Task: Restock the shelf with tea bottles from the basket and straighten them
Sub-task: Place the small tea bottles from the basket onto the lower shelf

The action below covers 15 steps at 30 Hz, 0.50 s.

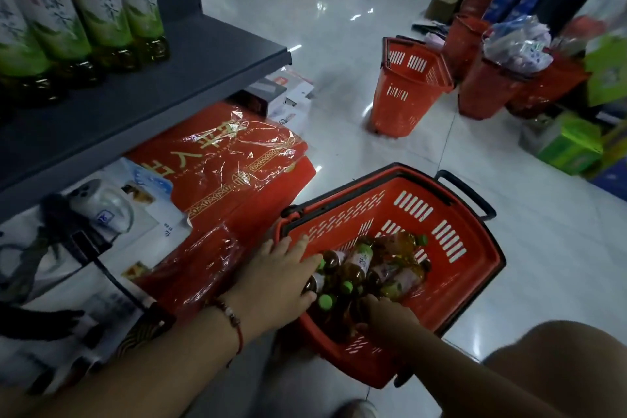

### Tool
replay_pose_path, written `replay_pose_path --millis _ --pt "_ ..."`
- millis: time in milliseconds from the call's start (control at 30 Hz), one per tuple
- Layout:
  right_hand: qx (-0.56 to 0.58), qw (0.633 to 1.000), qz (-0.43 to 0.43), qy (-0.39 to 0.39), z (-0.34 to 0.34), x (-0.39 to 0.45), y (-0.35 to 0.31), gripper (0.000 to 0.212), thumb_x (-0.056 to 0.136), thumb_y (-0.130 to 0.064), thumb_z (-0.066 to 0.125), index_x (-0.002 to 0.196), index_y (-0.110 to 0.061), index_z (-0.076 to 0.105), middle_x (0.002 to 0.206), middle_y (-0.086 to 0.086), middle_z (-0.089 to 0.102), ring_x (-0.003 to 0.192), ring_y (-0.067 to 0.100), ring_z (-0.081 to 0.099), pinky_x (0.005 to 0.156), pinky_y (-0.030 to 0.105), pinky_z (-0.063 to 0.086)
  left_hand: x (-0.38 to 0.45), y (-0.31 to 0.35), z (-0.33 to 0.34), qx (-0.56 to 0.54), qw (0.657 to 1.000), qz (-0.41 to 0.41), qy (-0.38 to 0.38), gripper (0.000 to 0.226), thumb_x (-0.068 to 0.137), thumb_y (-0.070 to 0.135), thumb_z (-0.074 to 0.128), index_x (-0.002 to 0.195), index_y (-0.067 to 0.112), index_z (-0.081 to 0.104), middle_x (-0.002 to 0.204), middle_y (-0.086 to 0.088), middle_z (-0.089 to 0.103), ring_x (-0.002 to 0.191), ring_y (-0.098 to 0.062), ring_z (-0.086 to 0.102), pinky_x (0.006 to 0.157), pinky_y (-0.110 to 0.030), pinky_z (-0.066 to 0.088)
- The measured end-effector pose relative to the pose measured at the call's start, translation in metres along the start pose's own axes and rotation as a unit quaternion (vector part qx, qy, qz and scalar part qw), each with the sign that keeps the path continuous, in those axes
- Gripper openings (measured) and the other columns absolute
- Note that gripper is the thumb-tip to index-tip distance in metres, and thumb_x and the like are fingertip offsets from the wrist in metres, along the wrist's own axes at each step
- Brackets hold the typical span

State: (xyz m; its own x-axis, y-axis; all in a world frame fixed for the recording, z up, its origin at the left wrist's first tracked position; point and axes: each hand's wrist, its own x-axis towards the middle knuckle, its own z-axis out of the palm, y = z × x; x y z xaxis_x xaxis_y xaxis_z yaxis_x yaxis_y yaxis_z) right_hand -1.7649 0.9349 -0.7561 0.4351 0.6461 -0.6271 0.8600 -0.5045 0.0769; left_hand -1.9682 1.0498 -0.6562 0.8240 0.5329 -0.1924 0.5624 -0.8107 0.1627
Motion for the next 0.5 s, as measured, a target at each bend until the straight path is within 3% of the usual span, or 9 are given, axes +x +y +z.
replay_pose_path --millis 100,367,500 --pt "0.012 1.0 0.01 0.012 0.004 0.01 -0.004 0.073 0.097 -0.046 0.054 0.154 -0.016 0.021 0.136 0.01 0.052 0.117 0.024 0.059 0.09 0.034 0.052 0.005 -0.002 0.004 -0.001 1.0 0.002 -0.01 0.066 0.092 0.051 0.045 0.149 0.032 0.018 0.16 -0.006 0.008 0.146 -0.028 0.01 0.119 -0.047 0.011" --pt "0.076 0.996 0.024 0.049 0.006 0.029 -0.02 0.039 0.097 -0.028 0.055 0.13 -0.012 0.043 0.114 0.007 0.063 0.104 0.023 0.065 0.084 0.033 0.055 0.009 -0.013 0.012 0.005 1.0 -0.01 -0.023 0.066 0.092 0.05 0.046 0.149 0.029 0.021 0.16 -0.007 0.011 0.145 -0.027 0.012 0.118 -0.048 0.014" --pt "0.102 0.993 0.009 0.05 -0.01 0.03 -0.03 0.041 0.097 -0.031 0.056 0.13 -0.011 0.044 0.098 0.003 0.06 0.091 0.018 0.065 0.076 0.03 0.057 0.011 -0.017 0.009 0.006 1.0 -0.007 -0.02 0.063 0.092 0.05 0.046 0.148 0.029 0.024 0.159 -0.006 0.014 0.145 -0.027 0.015 0.117 -0.049 0.016"
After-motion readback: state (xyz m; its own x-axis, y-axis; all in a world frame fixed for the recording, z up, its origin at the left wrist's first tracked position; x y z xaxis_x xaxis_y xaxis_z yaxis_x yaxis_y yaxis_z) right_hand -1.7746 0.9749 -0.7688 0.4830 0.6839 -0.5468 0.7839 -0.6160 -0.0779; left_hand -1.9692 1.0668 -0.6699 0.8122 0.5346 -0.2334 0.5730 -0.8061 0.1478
